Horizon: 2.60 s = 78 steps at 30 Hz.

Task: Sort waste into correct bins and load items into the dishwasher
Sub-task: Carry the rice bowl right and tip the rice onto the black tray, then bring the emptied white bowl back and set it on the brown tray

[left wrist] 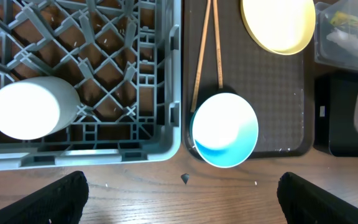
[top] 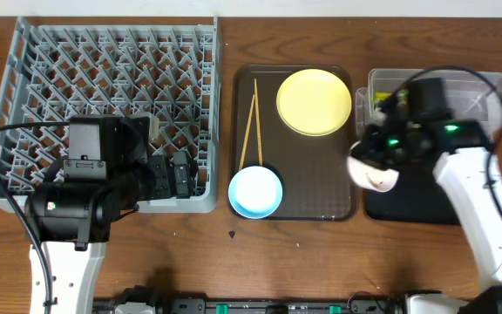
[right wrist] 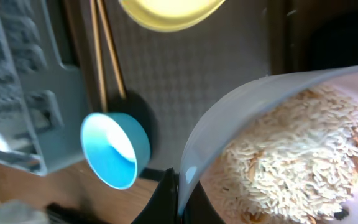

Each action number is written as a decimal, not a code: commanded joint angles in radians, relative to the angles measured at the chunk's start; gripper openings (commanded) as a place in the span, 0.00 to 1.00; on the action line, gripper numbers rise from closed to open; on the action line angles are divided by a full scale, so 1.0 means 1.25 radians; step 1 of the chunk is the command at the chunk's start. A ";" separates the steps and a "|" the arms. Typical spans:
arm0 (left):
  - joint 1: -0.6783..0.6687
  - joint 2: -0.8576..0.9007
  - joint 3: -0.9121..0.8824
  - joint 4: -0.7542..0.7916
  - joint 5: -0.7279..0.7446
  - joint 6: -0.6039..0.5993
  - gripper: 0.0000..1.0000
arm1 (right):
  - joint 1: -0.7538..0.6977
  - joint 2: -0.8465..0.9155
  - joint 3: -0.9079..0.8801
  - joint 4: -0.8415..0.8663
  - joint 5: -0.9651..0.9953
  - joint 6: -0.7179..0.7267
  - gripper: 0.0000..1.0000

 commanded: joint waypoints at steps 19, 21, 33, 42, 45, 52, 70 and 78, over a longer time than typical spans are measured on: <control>-0.001 -0.001 0.011 -0.002 0.010 0.008 0.98 | -0.474 0.037 -0.307 0.306 -0.771 -0.330 0.01; -0.001 -0.001 0.011 -0.002 0.010 0.008 0.98 | -0.476 0.037 -0.308 0.317 -0.790 -0.351 0.01; -0.001 -0.001 0.011 -0.002 0.010 0.008 0.98 | -0.524 0.038 -0.315 0.276 -0.761 -0.341 0.01; -0.001 -0.001 0.011 -0.002 0.010 0.008 0.98 | -0.525 0.038 -0.315 0.253 -0.743 -0.301 0.01; -0.001 -0.001 0.011 -0.002 0.010 0.008 0.98 | -0.526 0.036 -0.315 0.218 -0.762 -0.348 0.01; -0.001 -0.001 0.011 -0.002 0.010 0.008 0.98 | -0.525 0.036 -0.315 0.227 -0.715 -0.293 0.01; -0.001 -0.001 0.011 -0.002 0.010 0.008 0.98 | -0.515 0.026 -0.308 0.153 -0.628 -0.284 0.01; -0.001 -0.001 0.011 -0.002 0.010 0.008 0.98 | -0.512 0.020 -0.302 0.155 -0.738 -0.362 0.01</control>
